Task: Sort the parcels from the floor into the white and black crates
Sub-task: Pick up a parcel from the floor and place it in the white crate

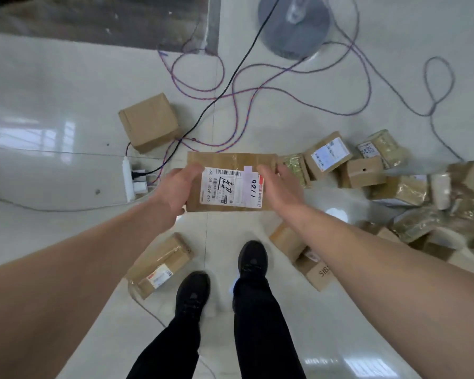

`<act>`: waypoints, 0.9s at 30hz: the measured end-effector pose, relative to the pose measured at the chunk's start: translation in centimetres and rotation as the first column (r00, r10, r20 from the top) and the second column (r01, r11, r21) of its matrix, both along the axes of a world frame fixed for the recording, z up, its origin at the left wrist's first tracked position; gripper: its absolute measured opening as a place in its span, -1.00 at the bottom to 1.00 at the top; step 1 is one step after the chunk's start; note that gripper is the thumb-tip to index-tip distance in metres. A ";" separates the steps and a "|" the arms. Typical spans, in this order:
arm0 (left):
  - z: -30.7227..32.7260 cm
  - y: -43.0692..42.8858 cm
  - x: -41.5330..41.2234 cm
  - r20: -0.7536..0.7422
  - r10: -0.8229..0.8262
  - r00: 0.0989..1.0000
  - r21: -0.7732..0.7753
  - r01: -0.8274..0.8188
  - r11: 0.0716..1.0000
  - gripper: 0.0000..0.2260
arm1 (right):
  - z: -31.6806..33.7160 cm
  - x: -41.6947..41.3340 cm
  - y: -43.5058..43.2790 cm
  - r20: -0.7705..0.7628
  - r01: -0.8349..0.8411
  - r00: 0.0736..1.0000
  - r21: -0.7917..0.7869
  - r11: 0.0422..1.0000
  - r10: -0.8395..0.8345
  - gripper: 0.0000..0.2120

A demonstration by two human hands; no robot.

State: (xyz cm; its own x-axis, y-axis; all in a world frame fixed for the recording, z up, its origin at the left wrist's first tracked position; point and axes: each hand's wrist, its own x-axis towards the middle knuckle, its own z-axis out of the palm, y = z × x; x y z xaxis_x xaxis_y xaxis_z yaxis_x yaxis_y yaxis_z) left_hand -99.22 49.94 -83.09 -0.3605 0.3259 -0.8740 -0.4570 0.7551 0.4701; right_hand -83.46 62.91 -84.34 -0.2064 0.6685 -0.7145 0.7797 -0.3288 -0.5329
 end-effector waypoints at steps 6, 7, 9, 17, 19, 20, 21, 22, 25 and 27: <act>15.2 2.3 2.7 -0.099 -0.094 0.991 0.146 0.108 0.983 -0.41 | 16.4 6.1 -0.3 -0.068 0.163 0.986 0.162 0.973 -0.154 -0.61; 17.1 2.6 3.6 -0.106 -0.120 0.987 0.155 0.135 0.979 -0.35 | 18.7 7.6 -0.8 -0.070 0.208 0.978 0.180 0.961 -0.199 -0.57; 21.2 3.3 5.8 -0.110 -0.182 0.977 0.191 0.200 0.961 -0.31 | 22.9 10.8 -2.0 -0.078 0.302 0.953 0.213 0.929 -0.292 -0.53; 35.3 4.7 20.3 -0.211 -0.532 0.820 0.348 0.572 0.743 -0.52 | 35.6 25.7 -7.9 -0.157 0.608 0.791 0.299 0.735 -0.591 -0.64; 37.7 4.1 24.6 -0.241 -0.595 0.767 0.373 0.639 0.672 -0.59 | 37.8 29.6 -9.5 -0.165 0.655 0.751 0.311 0.689 -0.639 -0.55; 38.6 3.9 26.8 -0.257 -0.622 0.740 0.382 0.669 0.638 -0.60 | 38.7 31.5 -10.2 -0.166 0.677 0.730 0.307 0.669 -0.663 -0.44; 39.6 3.5 29.0 -0.272 -0.644 0.715 0.381 0.694 0.610 -0.59 | 39.6 33.5 -11.1 -0.174 0.704 0.704 0.301 0.643 -0.689 -0.35; 40.3 3.2 31.2 -0.283 -0.662 0.694 0.384 0.715 0.585 -0.58 | 40.4 35.7 -11.9 -0.187 0.726 0.680 0.300 0.618 -0.709 -0.31; 41.4 2.2 37.6 -0.314 -0.702 0.640 0.403 0.759 0.512 -0.57 | 42.0 42.2 -14.5 -0.213 0.769 0.630 0.305 0.562 -0.746 -0.42; 42.0 1.5 42.2 -0.322 -0.732 0.600 0.413 0.785 0.462 -0.55 | 42.7 46.9 -16.5 -0.230 0.797 0.590 0.318 0.513 -0.774 -0.57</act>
State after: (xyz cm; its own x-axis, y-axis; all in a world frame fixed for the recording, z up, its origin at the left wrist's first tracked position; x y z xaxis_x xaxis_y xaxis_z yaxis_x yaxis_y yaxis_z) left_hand -57.04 51.41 -41.04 0.1738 0.8523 -0.4933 0.2459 0.4475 0.8598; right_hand -36.52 46.43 -41.63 0.5026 0.7679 -0.3973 0.2659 -0.5745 -0.7741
